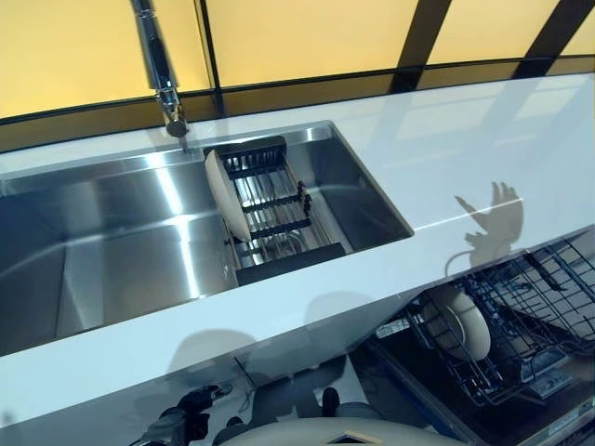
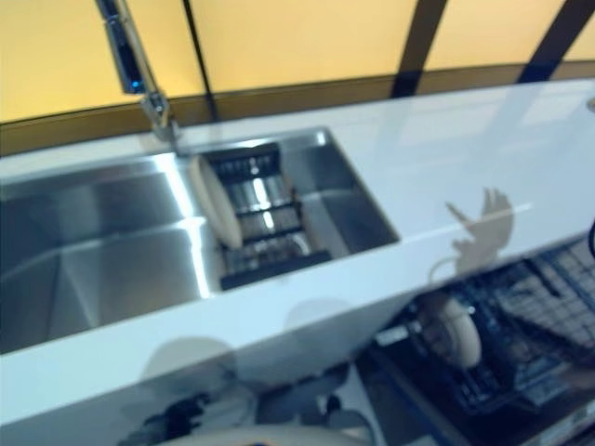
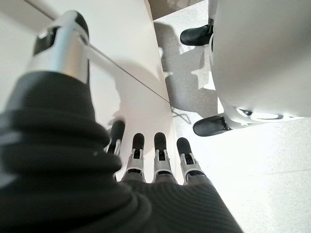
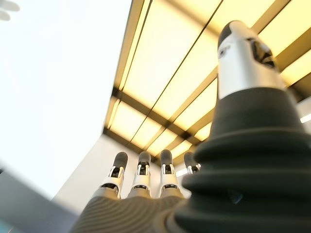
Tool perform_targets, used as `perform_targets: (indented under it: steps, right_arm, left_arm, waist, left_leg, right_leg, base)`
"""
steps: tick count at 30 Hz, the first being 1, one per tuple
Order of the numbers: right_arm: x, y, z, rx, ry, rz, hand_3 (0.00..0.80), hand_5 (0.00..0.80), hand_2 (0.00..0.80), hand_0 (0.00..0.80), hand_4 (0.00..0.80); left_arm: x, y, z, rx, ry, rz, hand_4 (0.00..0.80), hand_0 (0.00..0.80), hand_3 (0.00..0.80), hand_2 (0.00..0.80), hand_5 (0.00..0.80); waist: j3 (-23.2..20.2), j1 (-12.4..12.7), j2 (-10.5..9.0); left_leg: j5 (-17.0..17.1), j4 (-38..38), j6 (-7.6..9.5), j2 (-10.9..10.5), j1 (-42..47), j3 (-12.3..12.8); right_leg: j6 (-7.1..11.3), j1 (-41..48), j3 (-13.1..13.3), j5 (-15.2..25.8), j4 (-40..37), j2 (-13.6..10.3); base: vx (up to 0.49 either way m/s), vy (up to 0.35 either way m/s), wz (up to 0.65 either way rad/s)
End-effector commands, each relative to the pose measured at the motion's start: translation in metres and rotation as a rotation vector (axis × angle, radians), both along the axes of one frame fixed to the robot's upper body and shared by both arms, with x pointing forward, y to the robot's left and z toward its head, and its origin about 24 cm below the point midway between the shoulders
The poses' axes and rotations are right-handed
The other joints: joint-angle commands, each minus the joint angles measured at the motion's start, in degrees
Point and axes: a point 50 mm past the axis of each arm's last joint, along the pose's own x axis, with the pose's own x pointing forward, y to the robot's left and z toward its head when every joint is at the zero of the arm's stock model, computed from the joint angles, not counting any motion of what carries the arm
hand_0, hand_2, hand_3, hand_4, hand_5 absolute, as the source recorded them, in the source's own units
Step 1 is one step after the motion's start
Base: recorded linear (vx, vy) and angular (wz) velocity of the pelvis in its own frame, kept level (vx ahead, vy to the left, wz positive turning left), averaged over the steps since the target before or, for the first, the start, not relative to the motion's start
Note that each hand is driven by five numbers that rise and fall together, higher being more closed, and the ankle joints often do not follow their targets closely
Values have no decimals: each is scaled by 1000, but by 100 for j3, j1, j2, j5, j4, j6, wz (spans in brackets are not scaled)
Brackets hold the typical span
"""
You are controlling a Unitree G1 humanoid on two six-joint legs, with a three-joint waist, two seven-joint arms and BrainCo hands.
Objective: Take plates into dishwasher
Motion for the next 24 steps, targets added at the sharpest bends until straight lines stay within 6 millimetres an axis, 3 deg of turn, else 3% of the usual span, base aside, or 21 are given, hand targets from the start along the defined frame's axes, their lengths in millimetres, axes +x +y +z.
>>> perform_targets:
  steps: [1,14,24]
  right_arm:
    - [15,28,30,4,-133,132,0,0,0,0,0]
    - [48,130,8,59,-93,490,0,0,0,0,0]
    - [55,176,-23,102,-1,640,0,0,0,0,0]
  left_arm:
    - [28,13,9,53,-59,-35,0,0,0,0,0]
    - [31,5,7,45,-50,-61,0,0,0,0,0]
    - [34,1,7,43,-54,-78,0,0,0,0,0]
  waist:
    - [-78,190,-273]
    - [-22,427,-234]
    - [47,546,-194]
  left_leg:
    - [-227,21,209,-127,-60,-326]
    - [-178,43,196,-154,-77,-493]
    - [-155,59,184,-162,-94,-550]
  right_leg:
    - [309,287,-280,-369,134,-118]
    - [291,401,-433,-400,151,-199]
    - [300,435,-512,-398,165,-254]
  base:
    - [28,-3,8]
    - [13,0,9]
    - [4,1,7]
